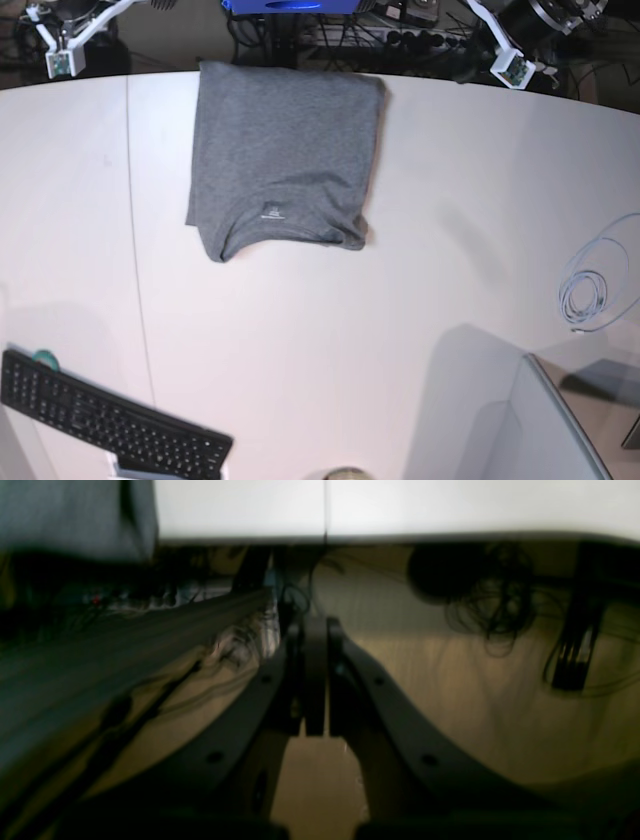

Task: Layout the t-shirt on the table in an organized manner, then fold the t-shirt properly

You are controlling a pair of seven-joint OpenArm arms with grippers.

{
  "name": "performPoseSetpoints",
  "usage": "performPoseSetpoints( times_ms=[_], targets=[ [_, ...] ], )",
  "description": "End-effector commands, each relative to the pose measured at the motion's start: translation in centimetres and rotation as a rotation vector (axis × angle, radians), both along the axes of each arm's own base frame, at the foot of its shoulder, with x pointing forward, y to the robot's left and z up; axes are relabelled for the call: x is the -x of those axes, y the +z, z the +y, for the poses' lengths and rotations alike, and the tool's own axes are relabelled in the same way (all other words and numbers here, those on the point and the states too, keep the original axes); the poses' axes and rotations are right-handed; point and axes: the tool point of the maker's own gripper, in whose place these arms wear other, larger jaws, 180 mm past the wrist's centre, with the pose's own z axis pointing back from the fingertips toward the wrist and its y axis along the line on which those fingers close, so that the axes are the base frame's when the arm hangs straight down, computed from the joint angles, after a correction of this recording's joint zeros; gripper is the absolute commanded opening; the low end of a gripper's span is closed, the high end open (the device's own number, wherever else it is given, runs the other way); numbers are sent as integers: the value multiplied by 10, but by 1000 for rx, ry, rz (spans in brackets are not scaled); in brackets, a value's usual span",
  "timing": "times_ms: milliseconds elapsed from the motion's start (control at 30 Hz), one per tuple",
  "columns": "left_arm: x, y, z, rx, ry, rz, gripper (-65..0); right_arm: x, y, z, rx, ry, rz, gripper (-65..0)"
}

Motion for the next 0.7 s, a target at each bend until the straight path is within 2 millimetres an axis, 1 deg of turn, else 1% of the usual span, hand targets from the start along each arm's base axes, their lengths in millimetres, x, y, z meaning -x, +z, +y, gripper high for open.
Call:
performPoseSetpoints(
  times_ms=[0, 100, 200, 267, 333, 367, 400, 467, 500, 533, 600, 667],
  targets=[
    [9, -2, -1, 14, 8, 14, -650, 6, 4, -1, 3, 12, 1, -650],
    [38, -30, 5, 4, 51, 117, -650, 35, -5, 18, -39, 38, 79, -650],
    [63, -51, 10, 15, 89, 206, -650, 68, -25, 34, -69, 70, 178, -650],
    [88, -68, 4, 32, 85, 288, -650, 91, -44, 48, -90, 111, 254, -650],
    [109, -87, -11, 66, 64, 369, -650, 117, -69, 61, -98, 168, 338, -650],
    [120, -97, -16, 78, 56, 414, -650, 125, -82, 69, -102, 183, 371, -650],
    [131, -108, -20, 89, 48, 462, -650, 134, -98, 71, -89, 191, 411, -650],
    [148, -129, -32, 112, 31, 545, -650, 145, -126, 66, -46, 200, 477, -650],
    [156, -139, -37, 120, 23, 588, -650, 147, -140, 62, -20, 202, 498, -650],
    [163, -149, -42, 127, 12, 629, -650, 150, -154, 52, 19, 205, 519, -650],
    [179, -165, -52, 145, -15, 707, -650, 152, -180, 27, 106, 225, 540, -650],
    [193, -179, -57, 167, -16, 747, -650, 158, -201, -8, 222, 290, 561, -650]
  ],
)
